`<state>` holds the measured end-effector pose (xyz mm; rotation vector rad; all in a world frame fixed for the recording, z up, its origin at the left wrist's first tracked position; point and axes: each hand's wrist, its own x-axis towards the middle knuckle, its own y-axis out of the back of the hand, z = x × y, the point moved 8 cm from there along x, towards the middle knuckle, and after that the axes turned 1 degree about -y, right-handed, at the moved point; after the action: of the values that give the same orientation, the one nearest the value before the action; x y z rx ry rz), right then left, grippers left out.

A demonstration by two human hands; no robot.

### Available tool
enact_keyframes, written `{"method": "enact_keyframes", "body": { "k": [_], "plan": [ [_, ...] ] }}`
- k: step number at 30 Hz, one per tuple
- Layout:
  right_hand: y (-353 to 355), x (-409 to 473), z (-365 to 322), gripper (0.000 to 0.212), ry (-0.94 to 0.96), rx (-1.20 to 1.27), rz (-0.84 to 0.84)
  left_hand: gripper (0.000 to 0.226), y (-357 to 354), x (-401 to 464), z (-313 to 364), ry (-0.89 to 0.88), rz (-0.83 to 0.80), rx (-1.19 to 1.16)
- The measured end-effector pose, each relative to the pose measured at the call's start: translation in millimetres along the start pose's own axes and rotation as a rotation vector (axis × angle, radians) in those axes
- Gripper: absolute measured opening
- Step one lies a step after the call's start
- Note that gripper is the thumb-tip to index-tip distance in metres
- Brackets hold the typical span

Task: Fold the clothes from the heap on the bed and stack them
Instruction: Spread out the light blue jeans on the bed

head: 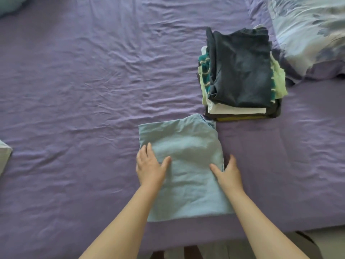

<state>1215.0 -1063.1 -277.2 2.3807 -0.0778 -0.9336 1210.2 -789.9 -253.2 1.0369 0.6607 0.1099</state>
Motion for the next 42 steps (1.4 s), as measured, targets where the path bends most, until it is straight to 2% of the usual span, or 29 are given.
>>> {"method": "enact_keyframes", "body": {
  "k": [4, 5, 7, 9, 14, 17, 21, 26, 32, 37, 40, 42],
  "plan": [
    [-4, -2, 2, 0.026, -0.098, 0.063, -0.099, 0.096, -1, -16, -47, 0.379, -0.071, -0.503],
    [-5, -5, 2, 0.02, -0.117, 0.097, -0.098, 0.091, -5, -18, -55, 0.463, -0.105, -0.593],
    [-4, -12, 1, 0.018, -0.132, 0.137, -0.08, 0.064, -11, -22, -63, 0.571, -0.17, -0.779],
    [1, -20, -5, 0.021, -0.106, 0.147, -0.054, 0.036, -9, -28, -58, 0.597, -0.221, -0.91],
    [39, -44, -3, 0.018, -0.051, 0.103, 0.058, 0.017, 4, -52, -29, 0.512, -0.252, -0.915],
    [81, -56, 7, 0.019, -0.039, 0.083, 0.141, 0.012, -1, -73, 4, 0.426, -0.349, -0.886],
    [150, -65, 25, 0.018, -0.047, 0.048, 0.258, 0.023, -19, -106, 57, 0.277, -0.544, -0.821],
    [231, -67, 56, 0.025, -0.091, 0.008, 0.36, 0.038, -59, -150, 128, 0.187, -0.723, -0.8],
    [322, -44, 89, 0.022, -0.082, -0.034, 0.475, 0.045, -110, -167, 223, 0.051, -0.752, -0.858],
    [385, -8, 98, 0.014, -0.003, -0.052, 0.495, 0.049, -144, -166, 286, -0.013, -0.75, -0.878],
    [413, 17, 101, 0.038, 0.024, -0.056, 0.506, 0.061, -156, -162, 325, -0.102, -0.738, -0.937],
    [418, 27, 103, 0.055, 0.026, -0.176, 0.492, 0.068, -165, -160, 340, -0.184, -0.676, -0.851]
  ]
}}
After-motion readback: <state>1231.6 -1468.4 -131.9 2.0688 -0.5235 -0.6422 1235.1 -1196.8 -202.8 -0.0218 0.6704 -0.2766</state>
